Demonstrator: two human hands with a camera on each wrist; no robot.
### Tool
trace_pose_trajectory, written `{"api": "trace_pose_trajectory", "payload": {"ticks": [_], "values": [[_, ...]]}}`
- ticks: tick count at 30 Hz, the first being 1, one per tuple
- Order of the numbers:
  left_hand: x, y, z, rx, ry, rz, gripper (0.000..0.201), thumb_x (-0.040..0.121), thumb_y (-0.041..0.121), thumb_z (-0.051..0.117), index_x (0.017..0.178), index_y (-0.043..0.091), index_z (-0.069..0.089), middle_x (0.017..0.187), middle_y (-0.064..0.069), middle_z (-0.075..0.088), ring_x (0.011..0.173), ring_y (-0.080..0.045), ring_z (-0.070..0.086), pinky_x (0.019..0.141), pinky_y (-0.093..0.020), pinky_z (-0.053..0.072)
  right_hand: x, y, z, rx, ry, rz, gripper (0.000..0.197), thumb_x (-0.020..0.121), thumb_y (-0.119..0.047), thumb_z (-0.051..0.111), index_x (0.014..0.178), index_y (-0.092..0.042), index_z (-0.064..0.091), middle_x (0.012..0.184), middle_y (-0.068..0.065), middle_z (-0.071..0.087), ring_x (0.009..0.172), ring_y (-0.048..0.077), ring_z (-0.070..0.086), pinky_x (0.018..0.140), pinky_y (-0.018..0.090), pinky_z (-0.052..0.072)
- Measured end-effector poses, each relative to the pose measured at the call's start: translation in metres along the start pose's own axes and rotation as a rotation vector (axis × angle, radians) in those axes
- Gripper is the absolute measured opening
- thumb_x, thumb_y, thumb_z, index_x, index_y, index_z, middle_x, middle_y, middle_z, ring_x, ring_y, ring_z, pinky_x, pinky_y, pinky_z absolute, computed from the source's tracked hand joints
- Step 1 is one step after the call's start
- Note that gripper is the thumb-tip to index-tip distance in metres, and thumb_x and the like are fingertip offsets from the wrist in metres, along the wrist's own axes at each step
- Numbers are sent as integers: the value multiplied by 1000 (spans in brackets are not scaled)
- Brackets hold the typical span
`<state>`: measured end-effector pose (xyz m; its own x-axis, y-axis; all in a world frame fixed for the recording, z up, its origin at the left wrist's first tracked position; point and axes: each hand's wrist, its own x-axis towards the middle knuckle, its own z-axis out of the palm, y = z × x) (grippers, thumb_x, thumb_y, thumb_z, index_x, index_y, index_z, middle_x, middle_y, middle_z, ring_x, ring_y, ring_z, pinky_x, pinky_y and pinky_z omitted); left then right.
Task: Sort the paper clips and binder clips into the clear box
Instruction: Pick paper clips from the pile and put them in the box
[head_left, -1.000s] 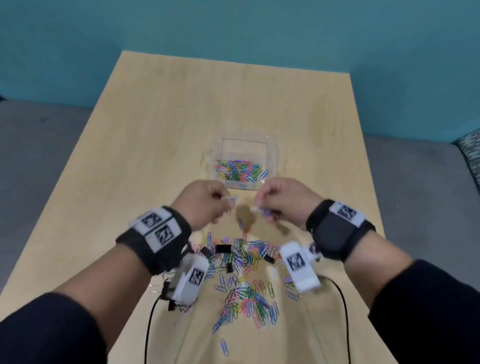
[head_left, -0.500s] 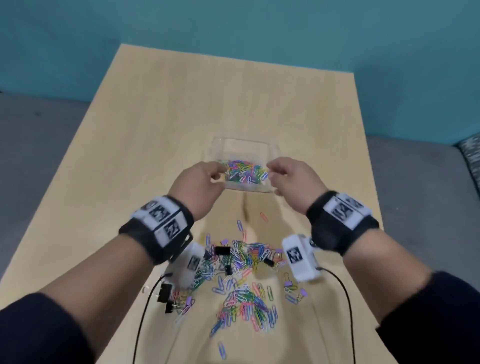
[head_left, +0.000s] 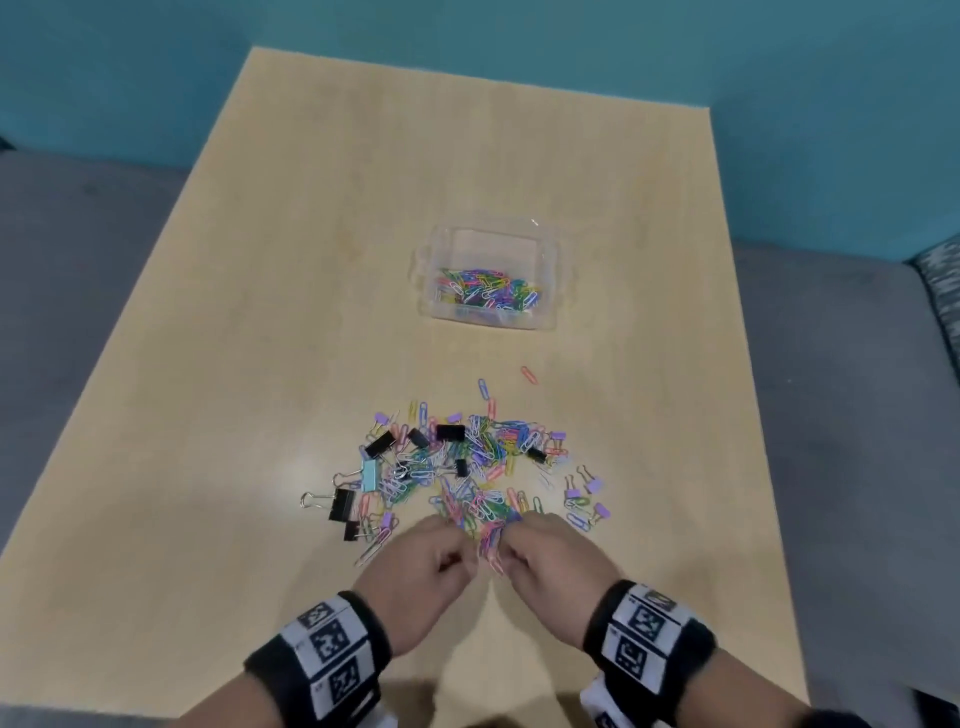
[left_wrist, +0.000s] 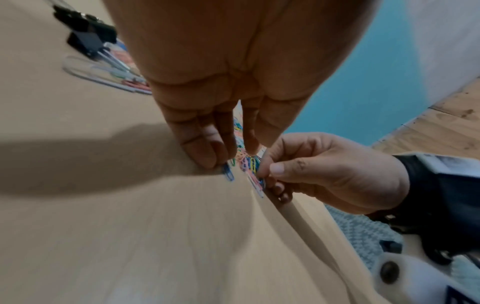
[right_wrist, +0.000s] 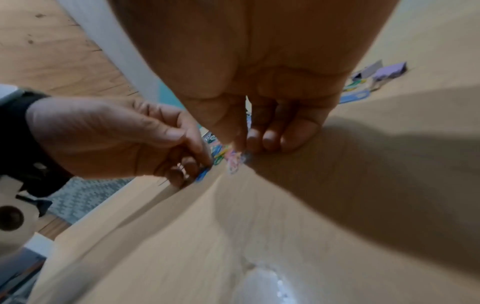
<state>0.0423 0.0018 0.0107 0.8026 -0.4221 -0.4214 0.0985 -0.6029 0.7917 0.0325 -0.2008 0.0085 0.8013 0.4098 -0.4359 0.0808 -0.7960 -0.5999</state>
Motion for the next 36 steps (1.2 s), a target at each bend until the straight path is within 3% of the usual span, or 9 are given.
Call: {"api": "trace_pose_trajectory", "payload": {"ticks": [4,6,8,12,14,17,23,32,36], "values": [[-5,-6,-5,270,213,82,11,79,26,67,80,25,55,85,8,49,79,-11,49,72,-28,43,-9,-2,3,-49,211,73,4,88,-25,50,90,-22,51,92,-6,45,91,18,43,75,31,41],[-15,-11,-2,379,219,31,36,76,29,70,108,21,57,103,2,49,95,-20,48,85,-31,44,-19,1,5,-76,245,187,28,87,-31,57,113,-25,50,108,-5,44,104,19,41,83,29,42],[-20,-12,7,434,175,-22,66,76,33,70,134,24,41,120,0,42,109,-22,40,95,-32,40,-21,0,8,-108,198,245,60,83,-40,62,135,-30,34,121,-3,38,113,20,35,91,29,39],[1,-2,19,589,199,17,77,81,34,65,145,28,22,135,-1,33,117,-24,32,98,-35,39,2,-12,15,-233,205,185,84,79,-49,65,146,-30,17,130,2,33,113,25,33,94,36,41],[16,2,22,595,228,26,69,84,26,61,143,28,26,132,-3,36,114,-25,34,96,-35,38,16,-17,15,-251,229,173,75,84,-44,62,145,-25,22,130,5,34,110,28,35,93,39,42],[32,7,21,636,242,34,56,84,12,53,136,26,38,122,-5,39,103,-26,37,90,-35,41,32,-22,10,-252,229,178,59,84,-17,54,138,-21,32,129,9,36,108,30,37,89,40,42],[43,2,13,636,206,32,16,86,9,50,99,19,53,102,-5,39,91,-25,40,76,-39,46,35,-24,2,-295,190,145,40,77,4,46,113,-14,46,119,11,39,104,32,40,77,38,40],[37,-7,8,626,181,57,28,61,-8,65,68,15,52,73,3,31,55,-17,31,48,-27,25,29,-16,-6,-267,127,118,36,73,12,43,85,-20,33,96,7,39,79,24,36,60,35,31],[32,-4,5,570,178,37,17,72,0,67,72,15,58,72,1,40,54,-20,43,47,-27,29,27,-15,-10,-234,113,125,27,81,6,47,83,-17,35,88,2,34,72,23,37,58,34,33]]}}
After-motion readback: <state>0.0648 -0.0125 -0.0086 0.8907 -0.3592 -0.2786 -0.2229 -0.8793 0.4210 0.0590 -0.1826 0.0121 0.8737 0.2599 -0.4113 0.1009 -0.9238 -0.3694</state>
